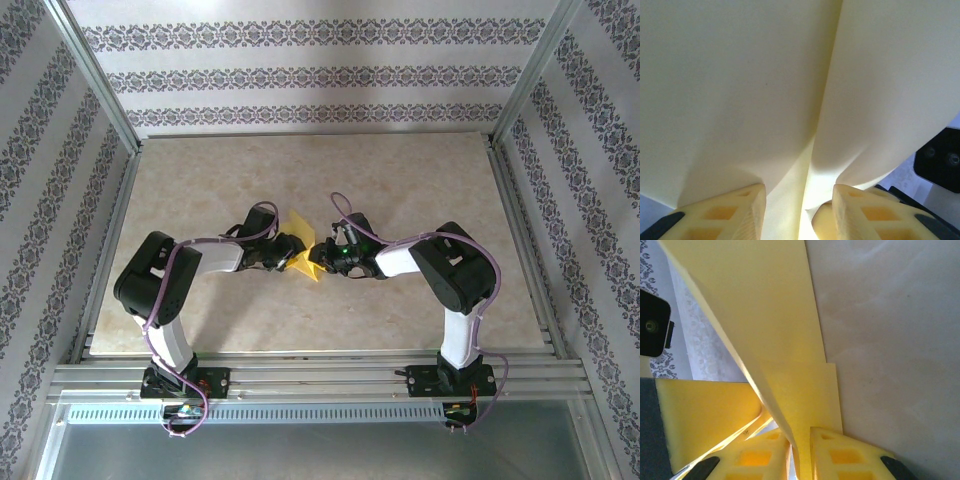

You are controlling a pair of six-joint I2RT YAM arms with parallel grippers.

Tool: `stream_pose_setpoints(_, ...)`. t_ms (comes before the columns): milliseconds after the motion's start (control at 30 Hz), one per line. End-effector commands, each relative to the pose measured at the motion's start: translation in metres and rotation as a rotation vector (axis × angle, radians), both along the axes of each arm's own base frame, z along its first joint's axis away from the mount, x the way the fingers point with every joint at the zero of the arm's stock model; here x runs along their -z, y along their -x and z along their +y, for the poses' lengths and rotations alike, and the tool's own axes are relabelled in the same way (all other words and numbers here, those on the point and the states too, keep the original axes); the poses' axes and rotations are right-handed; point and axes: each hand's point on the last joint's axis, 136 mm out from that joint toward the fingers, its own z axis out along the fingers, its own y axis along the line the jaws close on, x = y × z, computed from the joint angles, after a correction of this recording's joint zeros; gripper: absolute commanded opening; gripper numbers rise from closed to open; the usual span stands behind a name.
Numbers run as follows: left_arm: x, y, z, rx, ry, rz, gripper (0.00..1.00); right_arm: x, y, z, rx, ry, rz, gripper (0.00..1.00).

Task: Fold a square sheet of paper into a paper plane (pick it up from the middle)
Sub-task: Fourth fold the wing at the center of the table.

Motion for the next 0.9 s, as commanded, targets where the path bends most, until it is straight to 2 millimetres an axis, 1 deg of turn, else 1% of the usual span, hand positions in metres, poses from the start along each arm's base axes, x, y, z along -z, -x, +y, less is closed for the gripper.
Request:
stream_pose_setpoints(0, 0.038, 0.028, 0.019, 0.011, -0.153, 0.15, 0.43, 0.005, 0.003, -0.007, -0.026, 0.027, -0.005, 0.2)
stream_pose_setpoints(67, 0.043, 0.031, 0.021, 0.01, -0.164, 0.168, 0.43, 0.004, 0.003, -0.006, -0.039, 0.027, -0.013, 0.2)
stream_pose_setpoints(167, 0.045, 0.031, 0.02, 0.002, -0.154, 0.17, 0.41, 0.007, 0.003, -0.005, -0.056, 0.032, -0.014, 0.19)
stream_pose_setpoints(400, 0.032, 0.025, 0.018, 0.004, -0.136, 0.118, 0.4, 0.013, -0.001, -0.007, -0.082, 0.064, -0.034, 0.13)
stream_pose_setpoints(467, 0.026, 0.023, 0.016, 0.007, -0.122, 0.089, 0.4, 0.013, -0.002, -0.007, -0.092, 0.067, -0.045, 0.12)
stream_pose_setpoints(600, 0.002, 0.013, 0.009, 0.018, -0.071, 0.0, 0.41, 0.009, -0.003, -0.005, -0.119, 0.062, -0.063, 0.12)
stream_pose_setpoints(733, -0.018, 0.007, 0.007, 0.032, -0.057, -0.074, 0.43, 0.004, -0.003, -0.003, -0.147, 0.059, -0.084, 0.13)
stream_pose_setpoints(867, -0.026, 0.005, 0.009, 0.052, -0.079, -0.111, 0.43, 0.002, -0.003, -0.003, -0.167, 0.067, -0.105, 0.13)
